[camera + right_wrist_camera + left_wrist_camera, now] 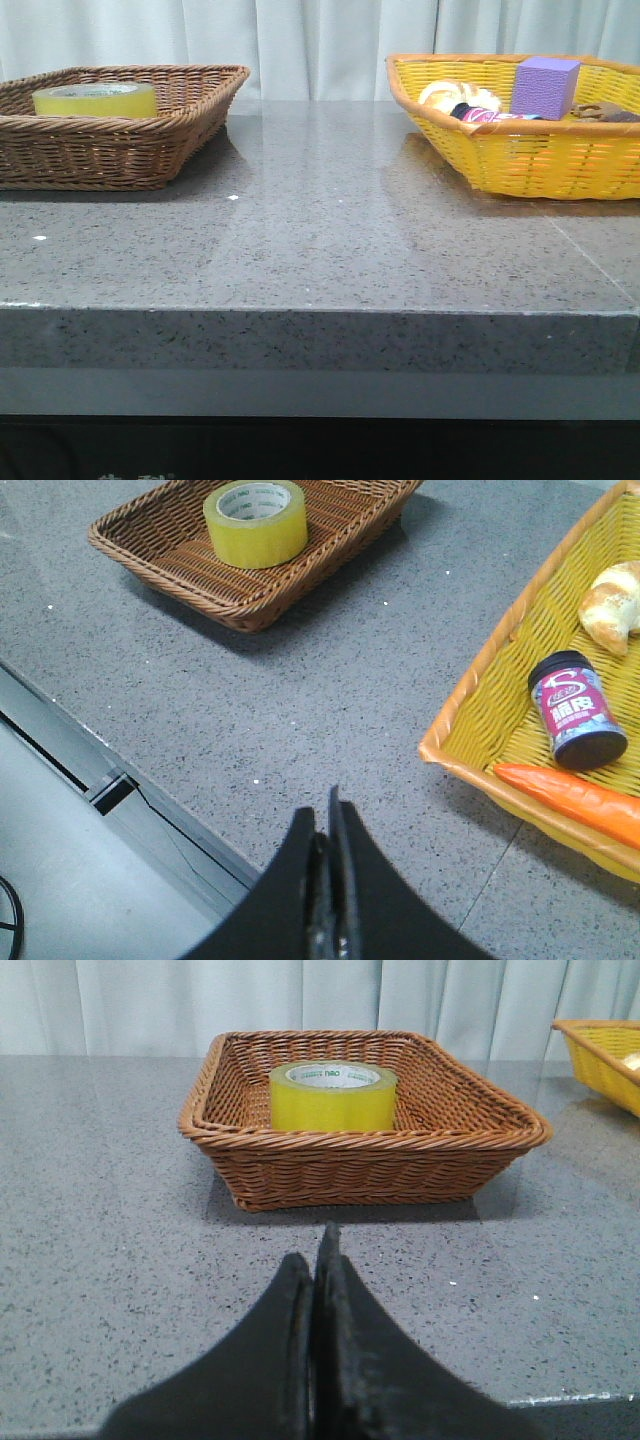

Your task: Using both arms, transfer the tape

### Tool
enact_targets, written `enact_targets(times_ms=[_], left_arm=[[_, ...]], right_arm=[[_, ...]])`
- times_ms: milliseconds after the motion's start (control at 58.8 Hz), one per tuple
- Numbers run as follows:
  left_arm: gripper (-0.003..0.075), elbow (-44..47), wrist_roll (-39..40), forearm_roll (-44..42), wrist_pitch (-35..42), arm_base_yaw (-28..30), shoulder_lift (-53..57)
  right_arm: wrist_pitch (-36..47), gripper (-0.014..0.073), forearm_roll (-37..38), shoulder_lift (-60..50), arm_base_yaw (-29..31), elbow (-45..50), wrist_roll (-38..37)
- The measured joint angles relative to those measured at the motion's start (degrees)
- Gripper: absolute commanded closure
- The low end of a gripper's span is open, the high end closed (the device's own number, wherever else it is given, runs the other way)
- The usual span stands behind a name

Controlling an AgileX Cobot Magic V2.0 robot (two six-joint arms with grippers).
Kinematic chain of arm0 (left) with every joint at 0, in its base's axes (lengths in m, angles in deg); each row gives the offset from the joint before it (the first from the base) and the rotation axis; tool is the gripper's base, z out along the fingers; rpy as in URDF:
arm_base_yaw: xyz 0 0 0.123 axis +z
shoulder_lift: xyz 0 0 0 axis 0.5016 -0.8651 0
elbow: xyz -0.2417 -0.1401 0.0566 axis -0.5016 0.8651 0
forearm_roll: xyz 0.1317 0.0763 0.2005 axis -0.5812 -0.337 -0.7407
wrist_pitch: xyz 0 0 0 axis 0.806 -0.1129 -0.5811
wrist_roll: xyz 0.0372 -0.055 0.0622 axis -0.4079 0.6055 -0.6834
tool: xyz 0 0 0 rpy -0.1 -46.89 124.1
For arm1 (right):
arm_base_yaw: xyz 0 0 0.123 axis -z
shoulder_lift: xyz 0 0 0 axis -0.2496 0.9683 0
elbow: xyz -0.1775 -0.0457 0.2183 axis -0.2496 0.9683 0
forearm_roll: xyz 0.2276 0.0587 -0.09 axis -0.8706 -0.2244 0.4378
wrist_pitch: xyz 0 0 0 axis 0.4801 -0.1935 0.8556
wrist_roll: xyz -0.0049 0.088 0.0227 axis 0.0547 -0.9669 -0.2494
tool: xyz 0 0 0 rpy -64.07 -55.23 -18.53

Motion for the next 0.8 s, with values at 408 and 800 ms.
enact_targets(times_ms=[408,800], left_arm=[[0.074,3.81,3.18,-2.16,11.01,2.15,1.19],[0.074,3.81,3.4,-2.16,11.45,4.32,1.19]], right_arm=[[-0.09,0.0662,0.0,0.0,0.0,0.0,0.0],[-0.09,0.0662,0.0,0.0,0.0,0.0,-0.09]])
